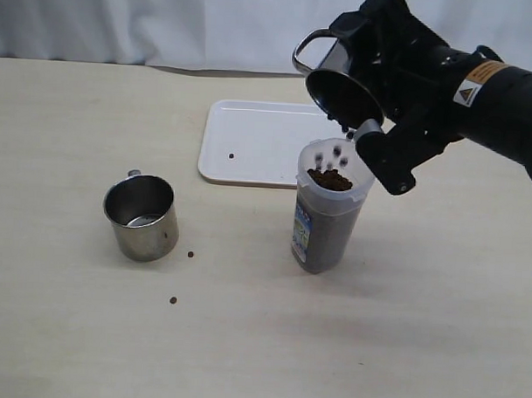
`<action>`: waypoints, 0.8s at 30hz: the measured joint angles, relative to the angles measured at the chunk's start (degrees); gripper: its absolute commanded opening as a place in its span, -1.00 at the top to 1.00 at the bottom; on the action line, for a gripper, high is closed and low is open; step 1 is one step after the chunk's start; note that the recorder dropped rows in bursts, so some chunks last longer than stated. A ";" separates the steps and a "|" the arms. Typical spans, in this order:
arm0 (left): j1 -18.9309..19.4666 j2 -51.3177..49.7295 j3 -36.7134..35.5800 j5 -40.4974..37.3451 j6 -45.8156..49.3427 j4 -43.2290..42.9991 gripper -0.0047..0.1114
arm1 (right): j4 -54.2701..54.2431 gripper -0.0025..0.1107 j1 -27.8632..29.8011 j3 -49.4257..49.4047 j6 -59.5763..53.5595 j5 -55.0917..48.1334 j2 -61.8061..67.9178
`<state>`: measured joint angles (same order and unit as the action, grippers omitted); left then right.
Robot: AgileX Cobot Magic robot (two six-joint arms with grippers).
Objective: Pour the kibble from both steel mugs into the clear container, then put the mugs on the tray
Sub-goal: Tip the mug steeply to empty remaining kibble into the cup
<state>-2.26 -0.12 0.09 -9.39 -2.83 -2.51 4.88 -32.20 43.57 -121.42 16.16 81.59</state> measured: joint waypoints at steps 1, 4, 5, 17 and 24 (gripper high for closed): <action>0.00 0.00 0.00 0.00 0.00 0.00 0.92 | 0.00 0.86 0.00 0.00 0.00 -0.17 0.00; 0.00 0.00 0.00 0.00 0.00 0.00 0.92 | 0.32 0.86 0.00 0.00 0.00 -0.57 0.00; 0.00 0.00 0.00 0.00 0.00 0.00 0.92 | 0.32 0.86 0.00 0.00 0.00 -0.66 0.00; 0.00 0.00 0.00 0.00 0.00 0.00 0.92 | 0.32 0.86 0.00 1.16 0.00 -3.47 0.00; 0.00 0.00 0.00 0.00 0.00 0.00 0.92 | 1.03 0.86 0.00 1.28 0.00 -4.59 0.00</action>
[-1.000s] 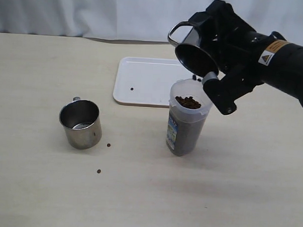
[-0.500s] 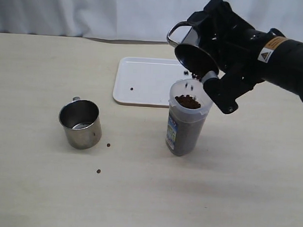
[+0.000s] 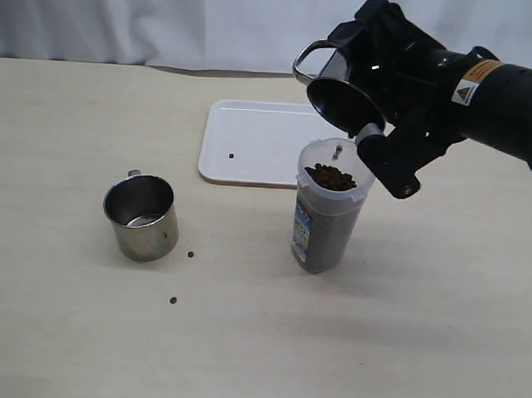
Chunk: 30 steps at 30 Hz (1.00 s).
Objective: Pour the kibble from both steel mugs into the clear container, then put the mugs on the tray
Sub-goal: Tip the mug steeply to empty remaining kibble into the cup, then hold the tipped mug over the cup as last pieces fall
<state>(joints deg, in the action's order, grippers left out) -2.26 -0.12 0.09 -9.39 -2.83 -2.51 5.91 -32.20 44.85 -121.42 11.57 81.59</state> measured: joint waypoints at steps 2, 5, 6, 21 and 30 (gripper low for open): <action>0.00 0.00 0.00 0.00 0.00 0.00 0.92 | 0.02 0.86 0.00 0.00 0.00 0.00 0.00; 0.00 0.00 0.00 0.00 0.00 0.00 0.92 | 0.41 0.86 0.00 0.00 0.00 0.00 0.00; 0.00 0.00 0.00 0.00 0.00 0.00 0.92 | 0.41 0.86 0.00 0.00 0.00 0.00 0.00; 0.00 0.00 0.00 0.00 0.00 0.00 0.92 | 0.64 0.86 0.00 0.00 0.00 -0.91 0.00; 0.00 0.00 0.00 0.00 0.00 0.00 0.92 | -0.42 0.86 0.00 0.00 0.00 -0.91 0.00</action>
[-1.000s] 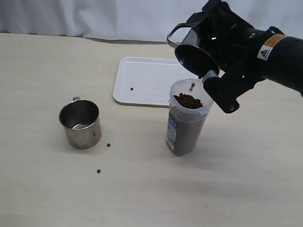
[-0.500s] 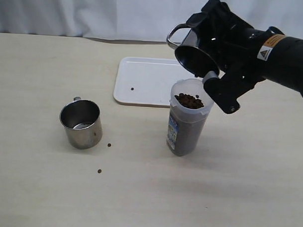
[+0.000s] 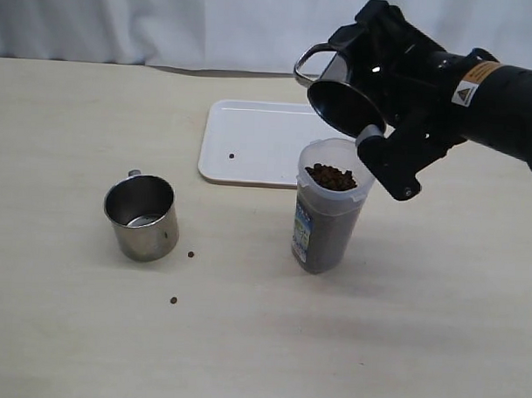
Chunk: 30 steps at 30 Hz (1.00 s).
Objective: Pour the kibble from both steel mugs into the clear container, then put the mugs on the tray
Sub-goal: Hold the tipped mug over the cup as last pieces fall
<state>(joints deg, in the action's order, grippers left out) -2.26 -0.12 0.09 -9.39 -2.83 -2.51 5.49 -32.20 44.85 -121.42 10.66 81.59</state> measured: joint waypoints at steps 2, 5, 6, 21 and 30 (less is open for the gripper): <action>0.00 0.00 0.00 0.00 0.00 0.00 0.92 | -0.11 0.86 0.00 0.00 0.00 0.00 0.00; 0.00 0.00 0.00 0.00 0.00 0.00 0.92 | -0.19 0.86 0.00 0.00 0.00 0.00 0.00; 0.00 0.00 0.00 0.00 0.00 0.00 0.92 | -0.19 0.86 0.00 0.00 0.00 0.12 0.00; 0.00 0.00 0.00 0.00 0.00 0.00 0.92 | -0.19 0.86 0.00 0.00 1.37 0.12 0.00; 0.00 0.00 0.00 0.00 0.00 0.00 0.92 | 16.17 0.45 0.00 0.00 0.34 0.37 0.00</action>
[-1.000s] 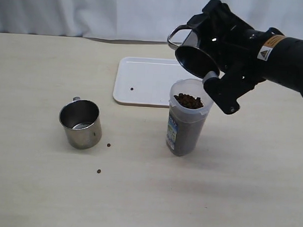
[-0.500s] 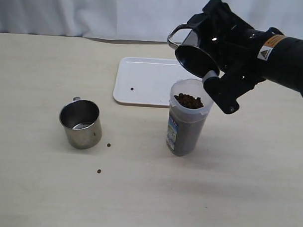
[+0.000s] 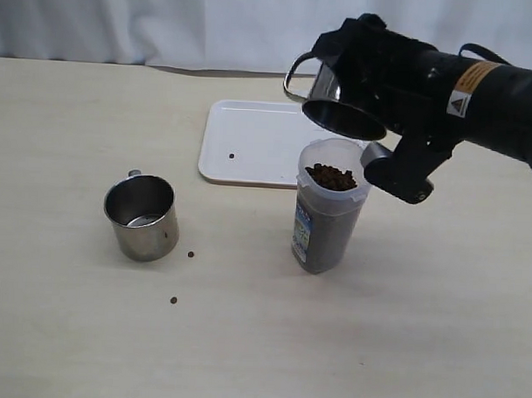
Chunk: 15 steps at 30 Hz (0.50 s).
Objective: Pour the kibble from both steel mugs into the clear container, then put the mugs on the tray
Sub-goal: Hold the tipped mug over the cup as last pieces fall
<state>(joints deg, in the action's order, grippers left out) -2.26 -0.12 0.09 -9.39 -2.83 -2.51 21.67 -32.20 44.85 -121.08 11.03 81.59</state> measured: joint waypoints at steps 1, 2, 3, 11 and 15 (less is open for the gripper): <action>0.00 0.00 0.00 0.00 0.00 0.00 0.92 | 2.09 0.43 0.00 0.00 -0.11 -1.83 0.00; 0.00 0.00 0.00 0.00 0.00 0.00 0.92 | 3.16 0.43 0.00 0.00 -0.11 -2.77 0.00; 0.00 0.00 0.00 0.00 0.00 0.00 0.92 | 3.51 0.43 0.00 0.00 -0.20 -2.71 0.00; 0.00 0.00 0.00 0.00 0.00 0.00 0.92 | 3.76 0.43 0.00 0.00 2.42 -1.94 0.00; 0.00 0.00 0.00 0.00 0.00 0.00 0.92 | 3.79 0.43 0.00 0.00 2.51 -1.94 0.00</action>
<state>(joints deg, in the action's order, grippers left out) -2.26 -0.12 0.09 -9.39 -2.83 -2.51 25.46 -32.20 44.85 -118.56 9.09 81.59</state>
